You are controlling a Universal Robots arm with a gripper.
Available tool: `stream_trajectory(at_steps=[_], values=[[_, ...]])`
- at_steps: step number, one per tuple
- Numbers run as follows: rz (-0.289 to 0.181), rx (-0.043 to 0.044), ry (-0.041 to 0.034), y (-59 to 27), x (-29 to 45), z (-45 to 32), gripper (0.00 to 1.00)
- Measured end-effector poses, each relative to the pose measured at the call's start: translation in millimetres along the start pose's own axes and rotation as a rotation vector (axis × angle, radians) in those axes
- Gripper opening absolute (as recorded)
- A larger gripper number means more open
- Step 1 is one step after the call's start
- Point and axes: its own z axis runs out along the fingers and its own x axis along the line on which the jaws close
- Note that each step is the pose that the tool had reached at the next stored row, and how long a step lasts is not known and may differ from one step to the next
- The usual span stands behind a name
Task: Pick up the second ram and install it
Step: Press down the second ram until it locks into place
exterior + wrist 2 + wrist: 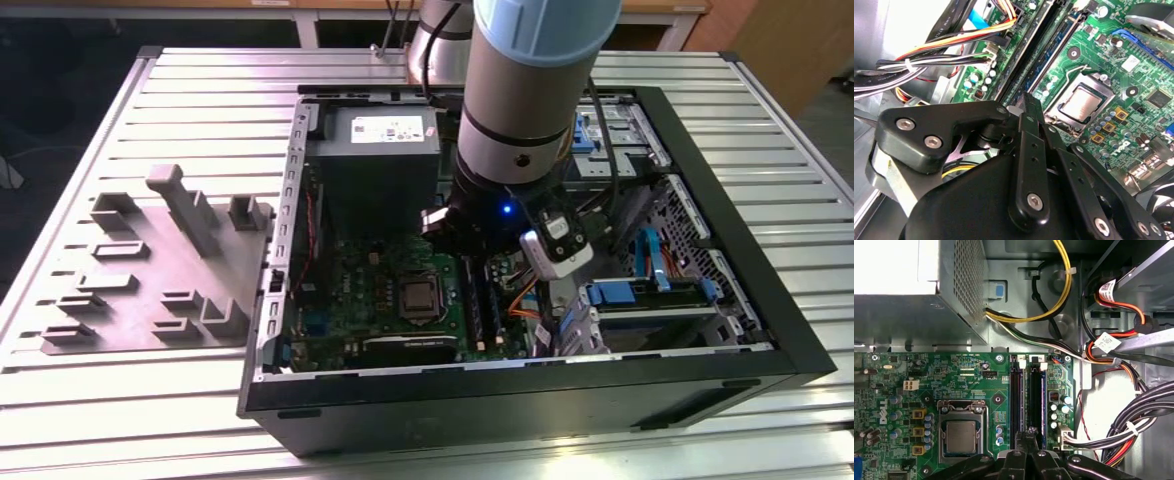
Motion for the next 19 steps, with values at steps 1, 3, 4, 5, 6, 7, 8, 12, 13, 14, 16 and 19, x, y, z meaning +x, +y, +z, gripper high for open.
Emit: stream_trajectory(at_steps=[1,3,4,5,6,7,8,12,13,14,16,19], values=[[0.0,0.0,0.0,0.0,0.0,0.0,0.1],[0.0,0.0,0.0,0.0,0.0,-0.1,0.1],[0.0,-0.0001,0.0,0.0,0.0,-0.1,0.1],[0.0,0.0,-0.0001,0.0,0.0,-0.1,0.1],[0.0,0.0,0.0,0.0,0.0,-0.1,0.1],[0.0,-0.0001,0.0,0.4,0.0,-0.1,0.1],[0.0,0.0,0.0001,0.9,0.0,-0.1,0.1],[0.0,-0.0004,0.0,5.2,0.0,0.6,0.1],[0.0,-0.0004,0.0,6.8,0.0,0.8,0.1],[0.0,-0.0003,0.0,8.7,-0.1,0.9,0.1],[0.0,-0.0003,0.0,12.1,-0.3,1.2,0.1],[0.0,-0.0004,-0.0001,16.3,-0.6,1.6,0.1]])
